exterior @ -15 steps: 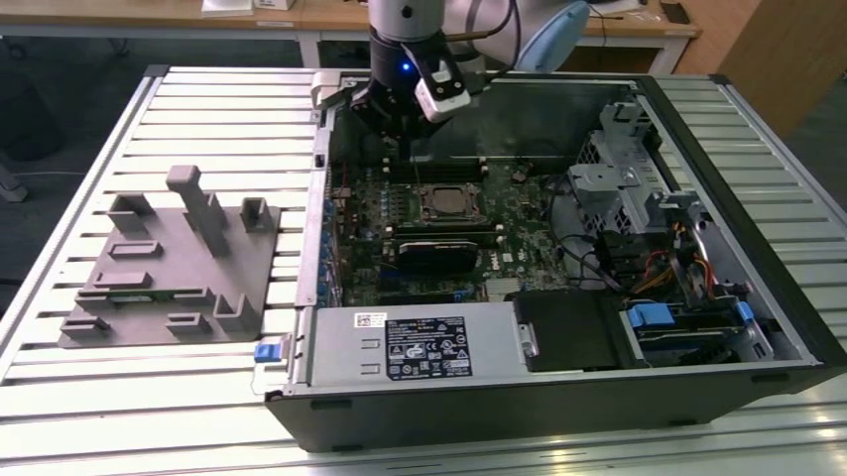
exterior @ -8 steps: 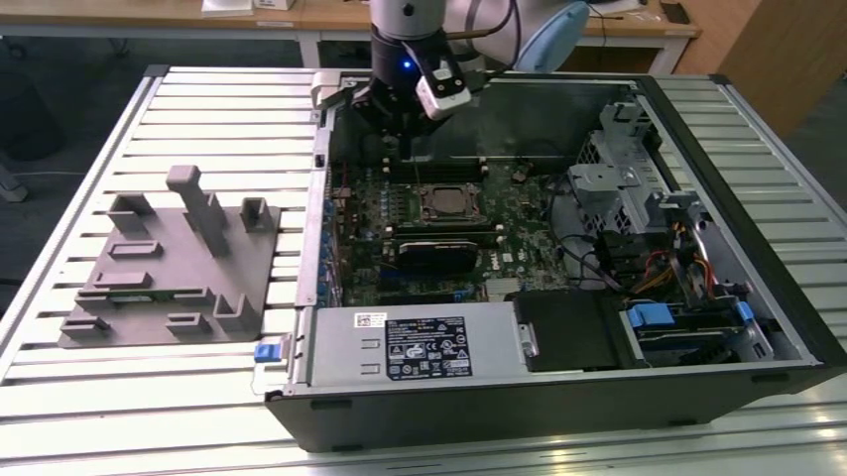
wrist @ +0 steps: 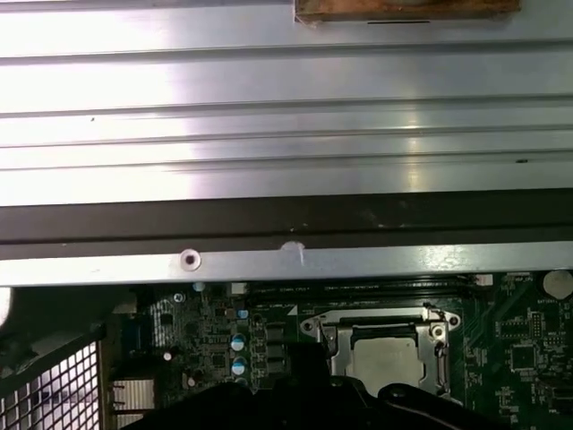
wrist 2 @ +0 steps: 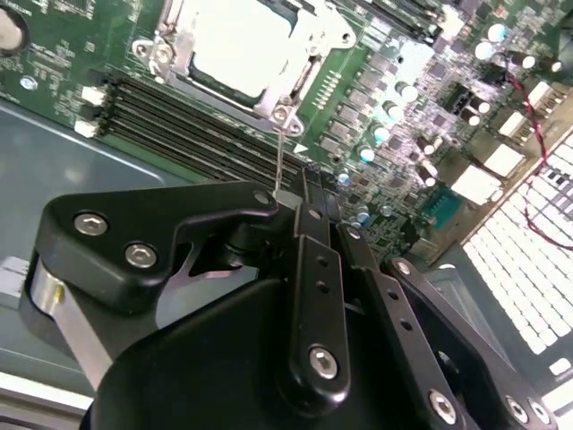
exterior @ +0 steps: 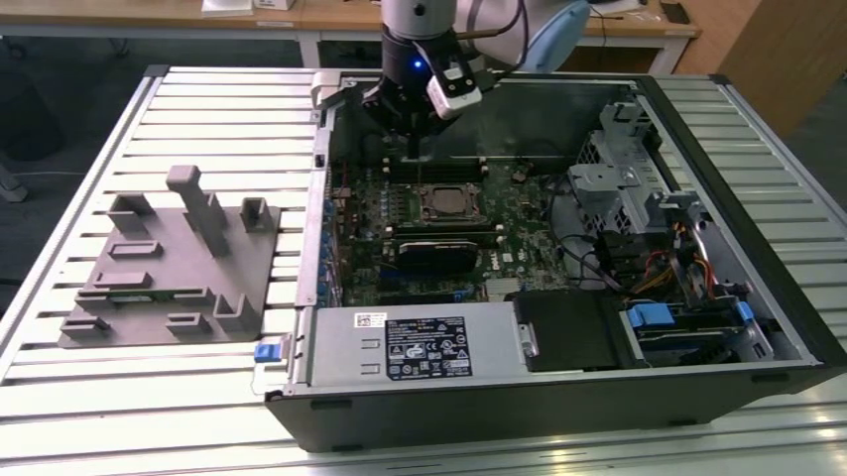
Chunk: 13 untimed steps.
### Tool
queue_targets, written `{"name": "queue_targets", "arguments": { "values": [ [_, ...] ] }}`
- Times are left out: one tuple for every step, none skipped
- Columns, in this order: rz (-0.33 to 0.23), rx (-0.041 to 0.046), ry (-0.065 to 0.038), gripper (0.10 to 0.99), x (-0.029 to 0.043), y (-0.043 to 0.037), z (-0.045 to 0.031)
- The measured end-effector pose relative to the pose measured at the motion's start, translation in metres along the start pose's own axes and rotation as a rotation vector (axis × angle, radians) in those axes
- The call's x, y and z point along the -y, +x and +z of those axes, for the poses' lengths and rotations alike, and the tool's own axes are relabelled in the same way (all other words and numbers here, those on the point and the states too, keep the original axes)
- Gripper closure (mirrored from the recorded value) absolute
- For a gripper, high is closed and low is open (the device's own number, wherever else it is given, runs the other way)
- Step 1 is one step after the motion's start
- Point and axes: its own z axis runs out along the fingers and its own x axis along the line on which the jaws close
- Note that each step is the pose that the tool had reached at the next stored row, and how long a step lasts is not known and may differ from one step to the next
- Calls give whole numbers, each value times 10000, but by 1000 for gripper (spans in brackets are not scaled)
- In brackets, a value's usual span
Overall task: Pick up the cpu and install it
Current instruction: 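Install the first cpu locking lever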
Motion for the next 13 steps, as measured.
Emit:
{"name": "queue_targets", "arguments": {
  "values": [
    [-1,0,0,980,-1,-11,1],
    [0,0,-1,980,-1,-22,2],
    [0,0,-1,980,-2,-33,2],
    [-1,-1,1,980,-2,-43,2],
    [-1,0,0,980,-3,-53,2],
    [0,1,-1,980,-4,-69,3],
    [0,1,-1,980,-5,-90,3],
    [1,0,0,980,-6,-112,3],
    [0,0,-1,980,-7,-134,4],
    [-1,0,-4,980,-8,-155,5],
    [0,-1,-36,980,-8,-168,6],
    [1,-6,-123,980,-9,-175,7],
    [2,-12,-246,980,-9,-178,10]
  ]
}}
